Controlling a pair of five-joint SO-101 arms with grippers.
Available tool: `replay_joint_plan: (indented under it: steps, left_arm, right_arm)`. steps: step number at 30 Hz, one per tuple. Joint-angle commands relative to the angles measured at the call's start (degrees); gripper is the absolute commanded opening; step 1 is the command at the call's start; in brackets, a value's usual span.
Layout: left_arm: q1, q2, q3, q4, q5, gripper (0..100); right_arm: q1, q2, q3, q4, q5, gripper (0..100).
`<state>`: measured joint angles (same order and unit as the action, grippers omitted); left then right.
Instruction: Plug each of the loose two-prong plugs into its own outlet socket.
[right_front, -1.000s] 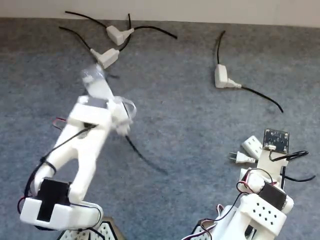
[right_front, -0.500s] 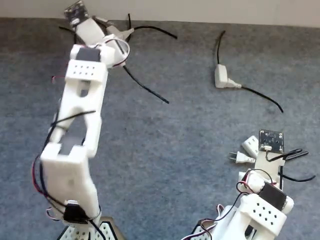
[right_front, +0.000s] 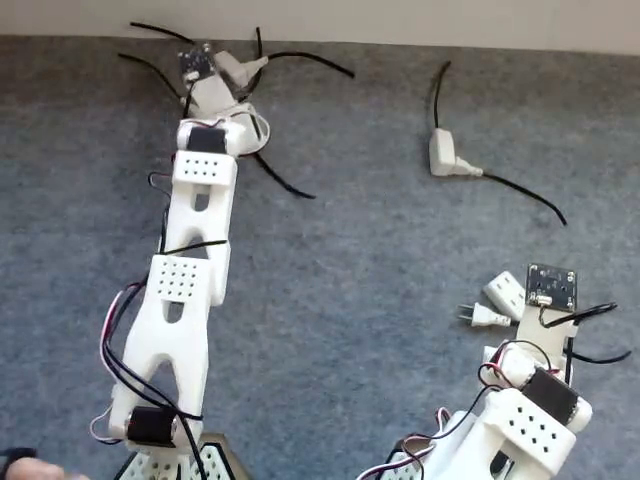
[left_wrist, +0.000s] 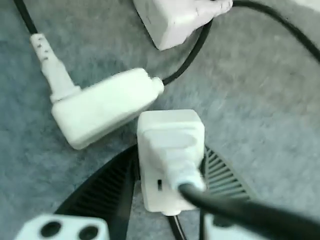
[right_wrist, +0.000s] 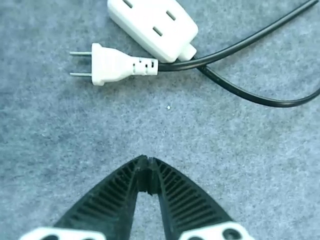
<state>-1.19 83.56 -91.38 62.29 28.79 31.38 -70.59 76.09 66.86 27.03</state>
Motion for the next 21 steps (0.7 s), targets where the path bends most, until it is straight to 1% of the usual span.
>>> replay_joint_plan:
  steps: [1, 2, 5, 8, 13, 16, 21]
  left_arm:
    - [-0.48, -2.59, -3.82, 3.6, -4.04, 30]
    - [-0.4, -3.21, -3.91, 4.92, -4.92, 32]
    - [-0.31, -5.49, -3.91, 6.51, -6.24, 32]
    - [-0.57, -8.75, -3.91, 7.21, -6.24, 32]
    - [-0.31, -15.08, -3.91, 11.25, -6.24, 32]
    - [-0.31, -19.74, -3.91, 15.21, -6.24, 32]
    - [-0.48, -26.59, -3.91, 24.0, -6.24, 32]
  right_arm:
    - [0.48, -0.57, -1.01, -0.13, 0.44, 1.2]
    - [0.48, -0.57, -1.01, -0.13, 0.44, 1.2]
    - [0.48, -0.57, -1.01, -0.04, 0.62, 1.3]
    - [0.48, -0.57, -1.27, -0.13, 0.79, 1.3]
    - [0.92, -0.57, -5.14, 0.31, 0.79, 1.3]
    - [0.92, -0.4, -8.04, 0.4, 0.79, 1.3]
    - [0.92, -0.22, -13.23, 1.1, 0.7, 1.3]
